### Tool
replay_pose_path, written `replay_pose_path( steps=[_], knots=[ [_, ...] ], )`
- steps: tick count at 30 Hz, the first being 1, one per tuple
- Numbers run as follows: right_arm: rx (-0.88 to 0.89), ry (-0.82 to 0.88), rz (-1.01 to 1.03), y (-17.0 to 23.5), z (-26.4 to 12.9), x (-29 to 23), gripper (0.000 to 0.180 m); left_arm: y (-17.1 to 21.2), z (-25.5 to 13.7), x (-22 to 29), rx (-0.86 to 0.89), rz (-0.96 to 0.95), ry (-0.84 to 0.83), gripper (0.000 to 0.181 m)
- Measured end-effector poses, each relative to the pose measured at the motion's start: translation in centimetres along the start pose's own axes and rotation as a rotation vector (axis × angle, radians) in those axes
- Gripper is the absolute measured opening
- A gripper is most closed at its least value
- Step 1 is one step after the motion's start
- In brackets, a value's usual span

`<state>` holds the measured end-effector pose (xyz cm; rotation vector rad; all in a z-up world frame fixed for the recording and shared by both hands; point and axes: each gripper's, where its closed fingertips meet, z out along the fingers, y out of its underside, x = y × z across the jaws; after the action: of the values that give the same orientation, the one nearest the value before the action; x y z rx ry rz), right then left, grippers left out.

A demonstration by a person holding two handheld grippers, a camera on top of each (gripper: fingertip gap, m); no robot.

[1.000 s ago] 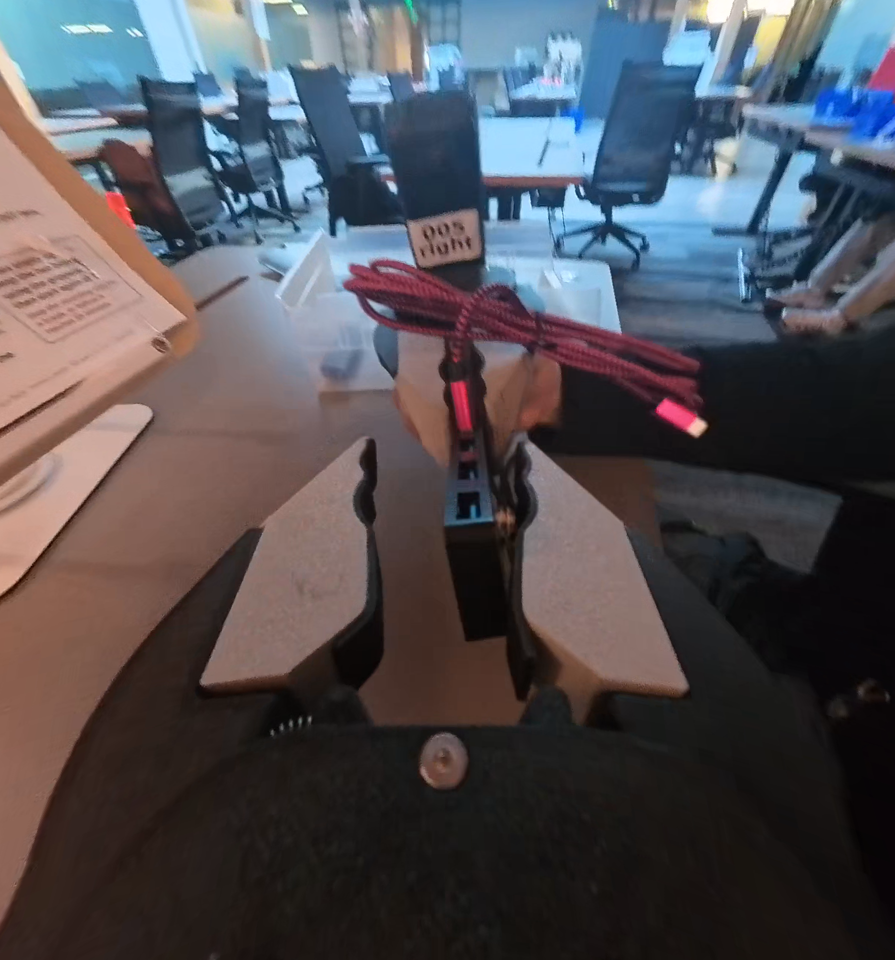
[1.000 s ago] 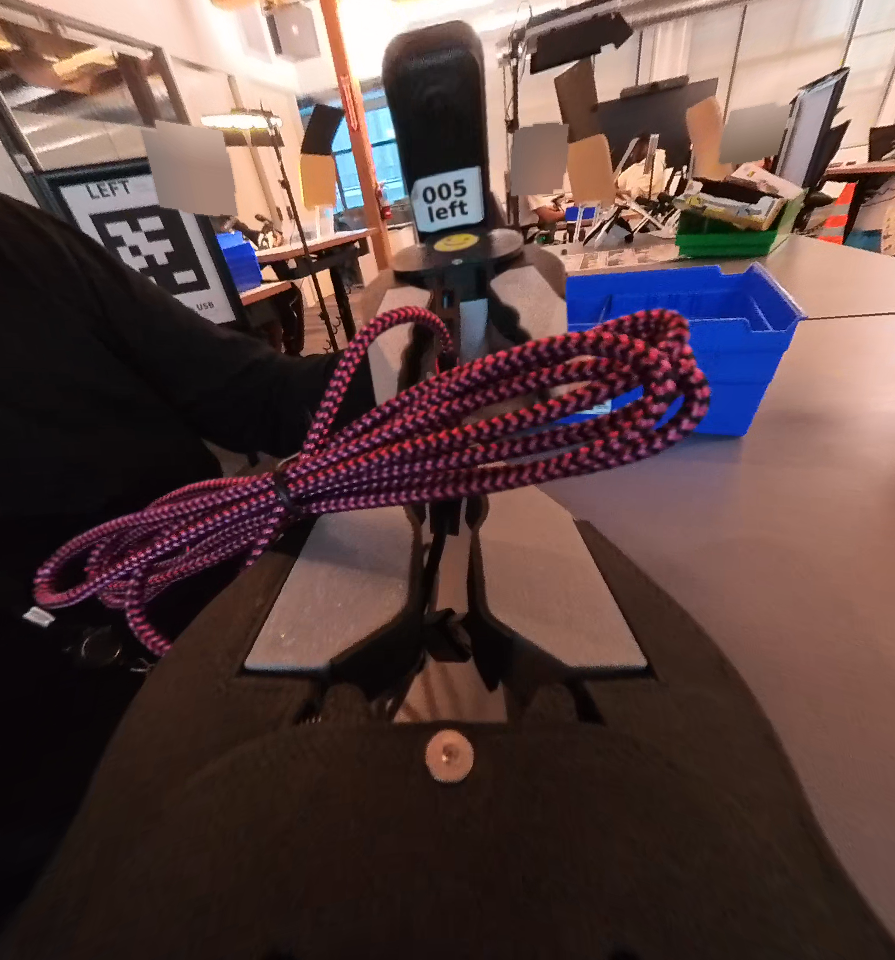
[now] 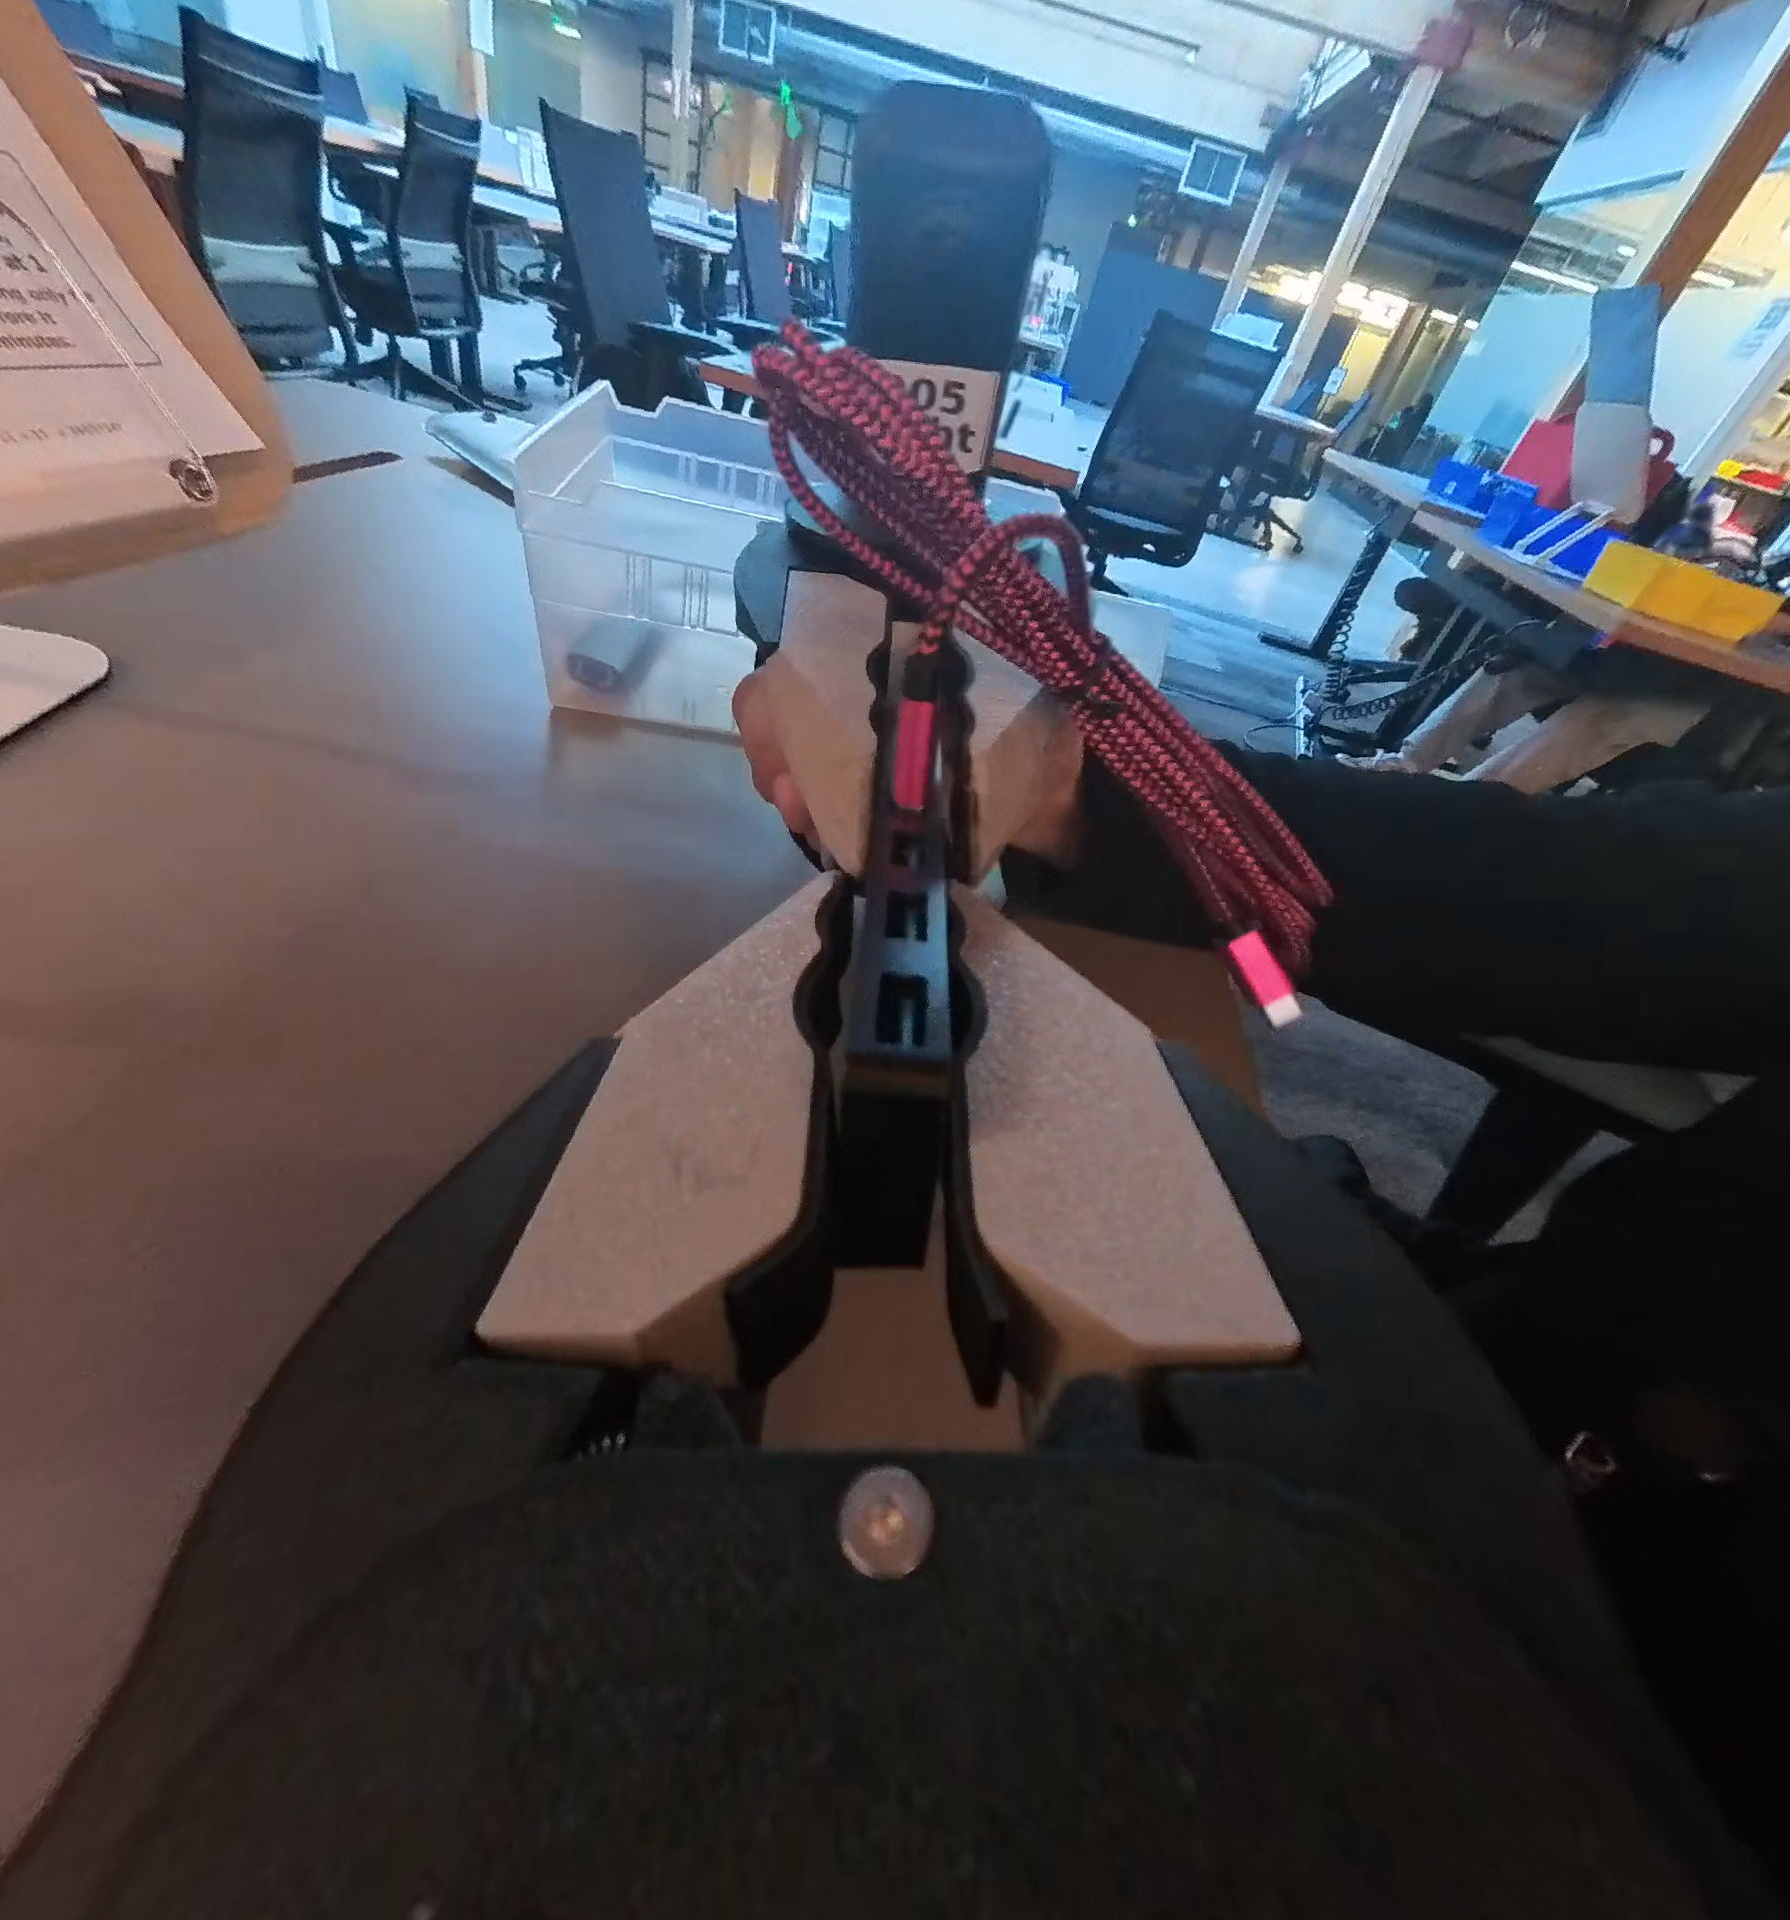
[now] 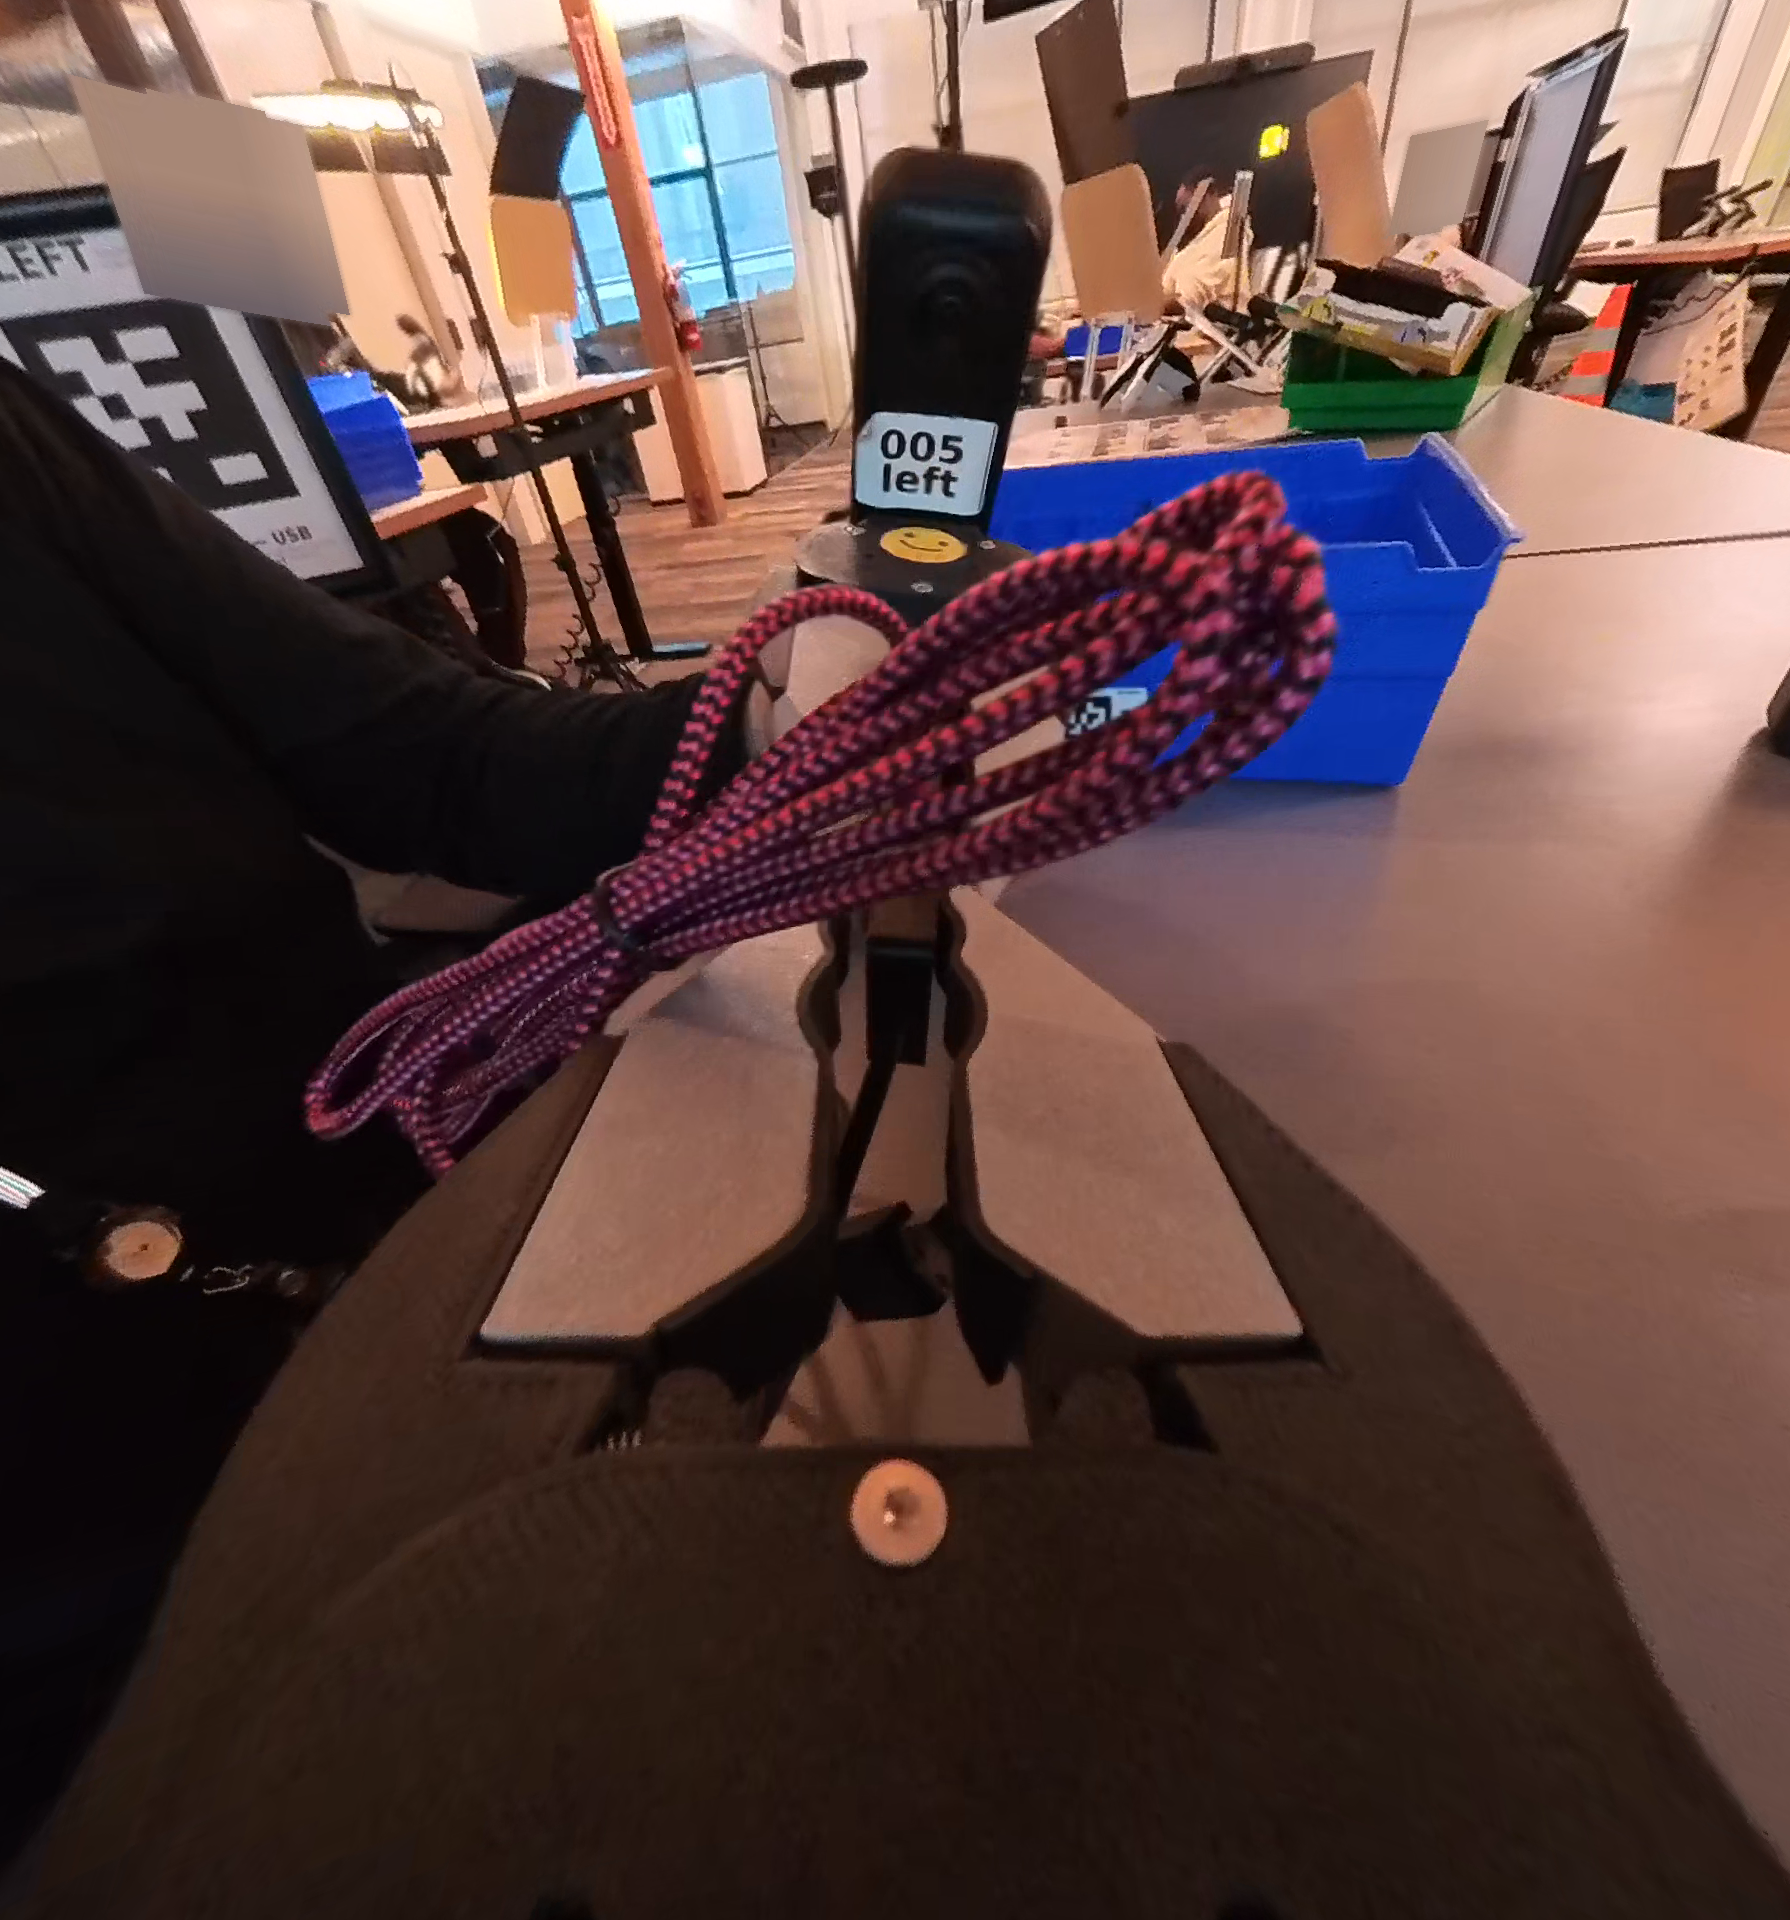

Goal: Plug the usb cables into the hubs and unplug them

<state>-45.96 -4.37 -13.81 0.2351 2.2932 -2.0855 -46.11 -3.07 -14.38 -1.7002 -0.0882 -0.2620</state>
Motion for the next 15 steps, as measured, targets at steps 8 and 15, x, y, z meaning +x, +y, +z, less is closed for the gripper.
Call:
replay_pose_path(
  steps=[8,15],
  knots=[
    [0.126,0.102,-0.008,-2.1,-2.5,1.4,0.0,-0.7,-0.9,-0.4,0.046,-0.01,-0.008,0.009],
    [0.104,0.074,0.002,-1.7,-1.3,1.1,0.009,-0.3,-0.3,0.0,0.033,-0.021,0.003,0.009]
  ],
)
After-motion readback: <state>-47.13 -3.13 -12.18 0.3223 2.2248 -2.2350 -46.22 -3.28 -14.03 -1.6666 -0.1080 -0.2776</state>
